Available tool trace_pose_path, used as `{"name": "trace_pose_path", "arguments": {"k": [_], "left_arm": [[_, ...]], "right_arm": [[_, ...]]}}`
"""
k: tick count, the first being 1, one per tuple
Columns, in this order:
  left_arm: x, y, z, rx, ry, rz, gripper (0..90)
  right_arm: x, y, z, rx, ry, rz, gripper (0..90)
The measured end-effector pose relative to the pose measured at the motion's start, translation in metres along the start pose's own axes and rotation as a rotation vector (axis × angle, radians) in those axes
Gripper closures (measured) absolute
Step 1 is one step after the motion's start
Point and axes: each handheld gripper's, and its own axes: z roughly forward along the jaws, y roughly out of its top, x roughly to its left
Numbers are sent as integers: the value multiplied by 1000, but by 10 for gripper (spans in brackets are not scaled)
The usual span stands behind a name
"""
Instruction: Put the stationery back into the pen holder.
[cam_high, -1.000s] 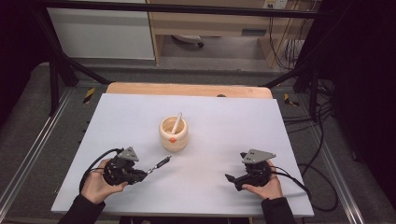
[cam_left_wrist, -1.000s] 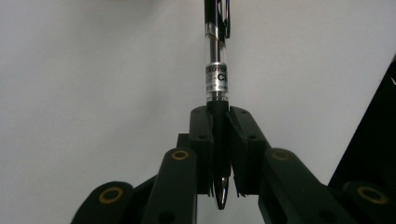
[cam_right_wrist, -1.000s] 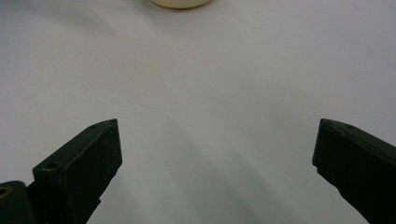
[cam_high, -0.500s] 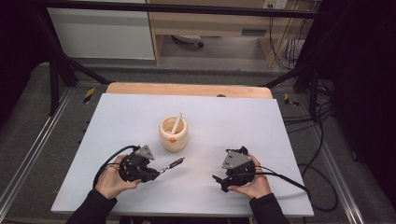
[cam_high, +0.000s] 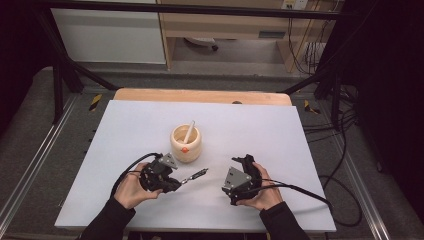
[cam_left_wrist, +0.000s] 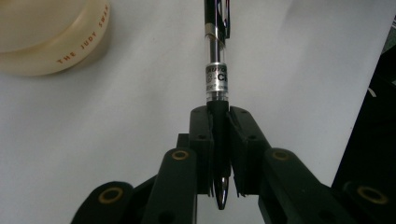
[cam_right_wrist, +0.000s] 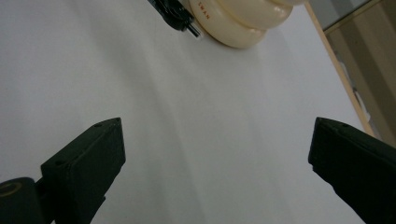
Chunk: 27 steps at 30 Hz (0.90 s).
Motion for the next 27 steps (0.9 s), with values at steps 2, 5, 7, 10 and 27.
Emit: {"name": "trace_pose_path", "arguments": {"k": [2,5,7,10,27], "left_arm": [[0,3,2,0,2,0,796],[-1,7,5,4,-4,0,796],[-1,9,6,4,-7,4,796],[-1,14,9,4,-11,3,797],[-8,47,21,12,-25,5,797]], "right_arm": [[1,2,0,-2,-4,-24,45],[2,5,1,-2,-15,-65,45],[4,7,1,-14,-25,-95,44],[6,10,0,-36,-41,-144,45],[14,14,4,-64,-103,-313,105]]}}
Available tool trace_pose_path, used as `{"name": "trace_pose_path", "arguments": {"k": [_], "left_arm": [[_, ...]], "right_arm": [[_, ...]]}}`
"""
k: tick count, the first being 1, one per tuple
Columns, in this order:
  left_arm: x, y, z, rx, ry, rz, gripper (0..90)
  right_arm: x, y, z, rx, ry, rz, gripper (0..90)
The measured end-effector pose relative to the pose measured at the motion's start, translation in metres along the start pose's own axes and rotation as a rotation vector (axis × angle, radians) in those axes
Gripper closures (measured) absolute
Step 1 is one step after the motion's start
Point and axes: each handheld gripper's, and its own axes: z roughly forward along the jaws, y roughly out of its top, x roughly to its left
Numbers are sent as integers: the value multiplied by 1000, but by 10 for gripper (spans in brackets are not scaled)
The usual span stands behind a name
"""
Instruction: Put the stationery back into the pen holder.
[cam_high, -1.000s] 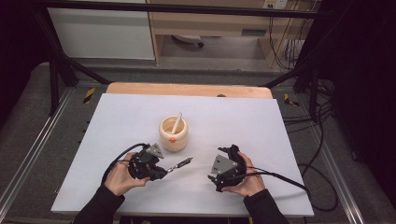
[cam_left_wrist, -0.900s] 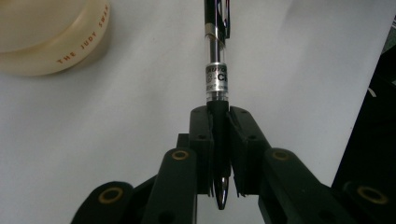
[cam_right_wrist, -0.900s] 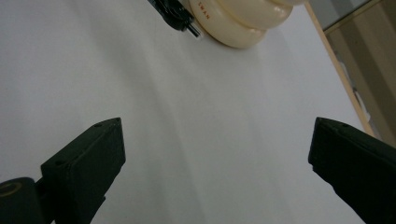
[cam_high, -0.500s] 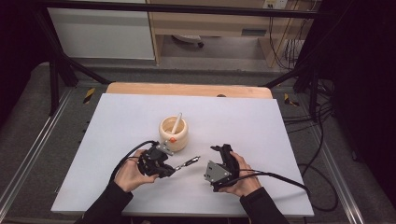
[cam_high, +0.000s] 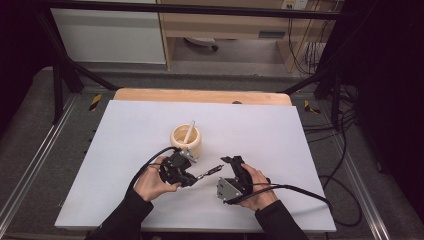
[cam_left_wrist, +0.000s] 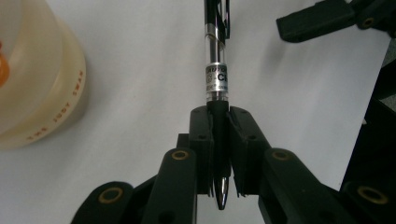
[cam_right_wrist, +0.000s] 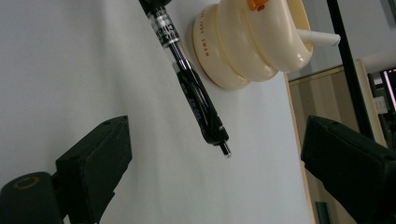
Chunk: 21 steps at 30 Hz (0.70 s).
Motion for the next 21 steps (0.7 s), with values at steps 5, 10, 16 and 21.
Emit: {"name": "trace_pose_path", "arguments": {"k": [5,10,16,21], "left_arm": [[-3,12,0,-10,-2,-4,796],[-8,22,-1,-18,-1,1,796],[-13,29,0,-20,6,4,796],[-15,35,0,-16,8,6,796]], "right_arm": [[3,0,2,-4,-29,-60,155],[6,0,1,-3,-64,-119,213],[8,-1,3,-2,-80,-164,286],[9,-1,4,-10,-88,-204,358]]}}
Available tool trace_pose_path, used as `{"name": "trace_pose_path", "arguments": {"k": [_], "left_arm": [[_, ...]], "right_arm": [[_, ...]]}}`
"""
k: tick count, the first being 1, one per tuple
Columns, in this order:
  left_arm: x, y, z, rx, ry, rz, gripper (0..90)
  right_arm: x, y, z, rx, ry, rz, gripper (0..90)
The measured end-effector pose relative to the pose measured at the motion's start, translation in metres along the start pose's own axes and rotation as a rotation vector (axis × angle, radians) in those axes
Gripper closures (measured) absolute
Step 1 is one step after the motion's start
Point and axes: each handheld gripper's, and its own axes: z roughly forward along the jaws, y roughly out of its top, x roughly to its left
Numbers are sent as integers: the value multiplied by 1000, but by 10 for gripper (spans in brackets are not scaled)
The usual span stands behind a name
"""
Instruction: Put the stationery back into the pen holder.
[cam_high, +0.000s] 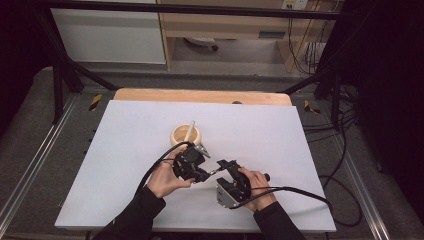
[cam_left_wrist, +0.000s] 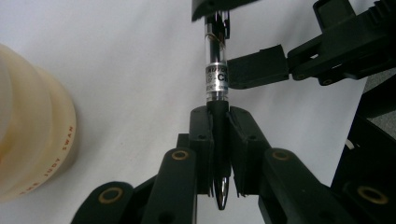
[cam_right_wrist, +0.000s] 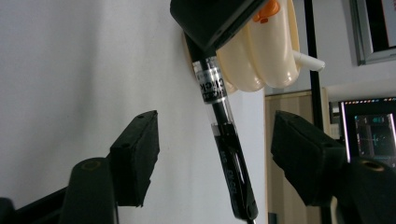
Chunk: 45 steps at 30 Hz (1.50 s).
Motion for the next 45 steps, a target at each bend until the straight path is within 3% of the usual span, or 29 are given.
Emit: {"name": "trace_pose_path", "arguments": {"k": [15,17,28,35,39,45], "left_arm": [[-8,10,6,39,0,16,796],[-8,11,7,44,9,18,796],[-11,12,8,44,15,37,796],[-11,10,8,25,6,50,792],[-11,7,6,-2,12,68,789],[-8,-1,-5,-62,42,79,675]], "right_arm": [[2,-1,-3,7,-4,-116,616],[2,-1,-3,0,-6,-150,648],[4,-1,-5,-9,6,-234,792],[3,-1,-6,-9,22,-222,798],[1,-1,-7,-2,39,-182,799],[-2,-3,-8,33,61,-131,799]]}}
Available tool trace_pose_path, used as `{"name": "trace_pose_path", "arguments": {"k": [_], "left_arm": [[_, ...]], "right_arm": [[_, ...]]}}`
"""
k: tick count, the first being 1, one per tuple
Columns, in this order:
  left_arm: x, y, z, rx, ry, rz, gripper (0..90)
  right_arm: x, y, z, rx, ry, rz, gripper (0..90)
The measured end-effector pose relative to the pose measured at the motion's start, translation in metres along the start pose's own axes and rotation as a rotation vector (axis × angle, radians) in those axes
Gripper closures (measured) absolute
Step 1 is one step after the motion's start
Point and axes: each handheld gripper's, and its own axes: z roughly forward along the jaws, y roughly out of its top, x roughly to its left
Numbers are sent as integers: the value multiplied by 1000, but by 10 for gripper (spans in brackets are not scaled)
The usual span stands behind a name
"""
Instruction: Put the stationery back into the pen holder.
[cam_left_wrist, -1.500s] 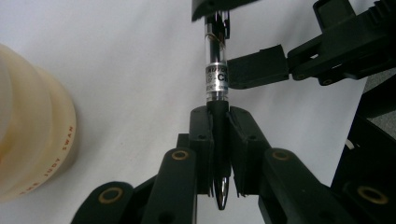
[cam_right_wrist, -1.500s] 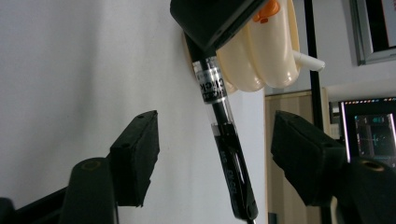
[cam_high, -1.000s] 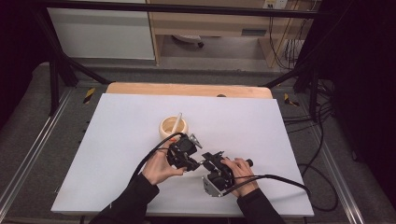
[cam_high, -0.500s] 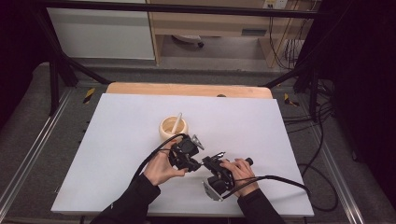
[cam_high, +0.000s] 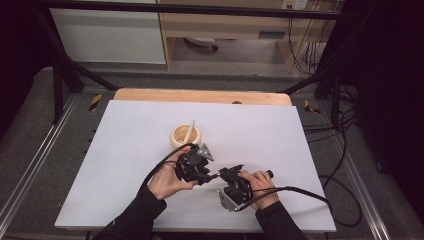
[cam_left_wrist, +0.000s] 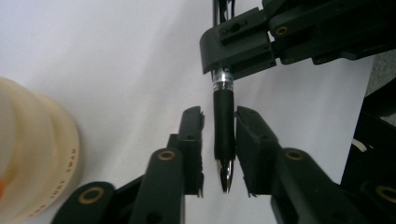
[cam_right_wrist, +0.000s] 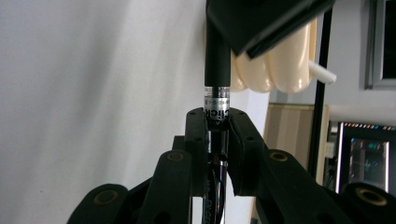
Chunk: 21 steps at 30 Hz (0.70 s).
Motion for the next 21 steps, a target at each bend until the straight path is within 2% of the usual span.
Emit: {"name": "trace_pose_path", "arguments": {"k": [7,11,16,21], "left_arm": [[9,-26,-22,-112,37,-8,479],[12,-46,-27,-138,78,-2,371],[17,-70,-34,-156,118,-24,261],[24,-97,-41,-190,187,-58,172]], "right_arm": [[-9,-10,-4,32,1,118,799],[-13,-15,-6,35,9,200,799],[-19,-19,-8,26,24,313,799],[-26,-22,-10,21,38,442,799]]}}
